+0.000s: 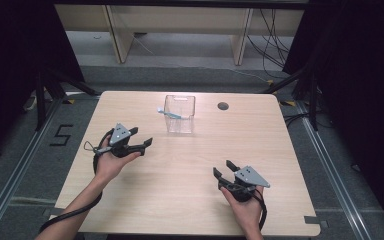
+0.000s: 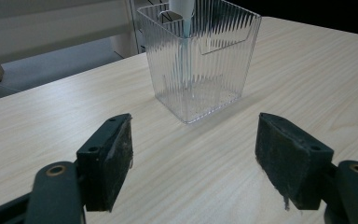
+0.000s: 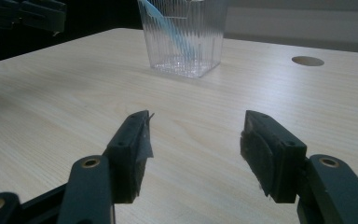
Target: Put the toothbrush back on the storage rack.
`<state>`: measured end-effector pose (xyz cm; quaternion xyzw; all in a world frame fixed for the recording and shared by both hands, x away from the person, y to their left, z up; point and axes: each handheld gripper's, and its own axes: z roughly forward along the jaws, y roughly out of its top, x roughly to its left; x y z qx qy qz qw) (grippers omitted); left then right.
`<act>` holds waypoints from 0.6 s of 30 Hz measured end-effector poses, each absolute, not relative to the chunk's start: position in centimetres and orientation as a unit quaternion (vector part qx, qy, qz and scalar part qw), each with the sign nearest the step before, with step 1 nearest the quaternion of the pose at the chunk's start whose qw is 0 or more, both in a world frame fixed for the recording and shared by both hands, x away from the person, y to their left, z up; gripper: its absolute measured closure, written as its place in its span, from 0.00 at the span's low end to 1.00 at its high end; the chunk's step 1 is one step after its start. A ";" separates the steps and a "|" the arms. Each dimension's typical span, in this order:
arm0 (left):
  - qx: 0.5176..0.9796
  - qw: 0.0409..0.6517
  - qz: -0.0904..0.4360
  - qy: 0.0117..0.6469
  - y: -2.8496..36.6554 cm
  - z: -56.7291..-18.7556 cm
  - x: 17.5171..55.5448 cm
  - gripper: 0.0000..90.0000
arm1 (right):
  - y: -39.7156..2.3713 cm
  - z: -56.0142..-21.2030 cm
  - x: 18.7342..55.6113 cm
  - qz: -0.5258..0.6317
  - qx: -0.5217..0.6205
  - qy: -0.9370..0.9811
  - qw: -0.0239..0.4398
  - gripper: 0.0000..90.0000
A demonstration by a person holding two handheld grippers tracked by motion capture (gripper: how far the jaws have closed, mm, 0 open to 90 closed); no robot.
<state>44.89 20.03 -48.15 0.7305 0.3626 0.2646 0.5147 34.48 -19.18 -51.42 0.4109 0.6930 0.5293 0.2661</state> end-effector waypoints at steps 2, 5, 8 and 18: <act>0.729 0.516 0.266 0.363 20.2 -48.2 44.6 0.30 | -19.3 -51.4 34.6 0.527 0.404 0.695 0.277 0.47; 0.729 0.514 0.269 0.363 20.4 -48.2 44.1 0.30 | -19.3 -51.4 34.5 0.524 0.405 0.698 0.273 0.47; 0.728 0.514 0.274 0.362 20.8 -48.2 43.7 0.30 | -19.1 -51.4 34.4 0.531 0.414 0.692 0.261 0.47; 0.721 0.514 0.276 0.374 22.5 -48.8 42.2 0.30 | -19.3 -51.4 34.5 0.524 0.405 0.698 0.273 0.47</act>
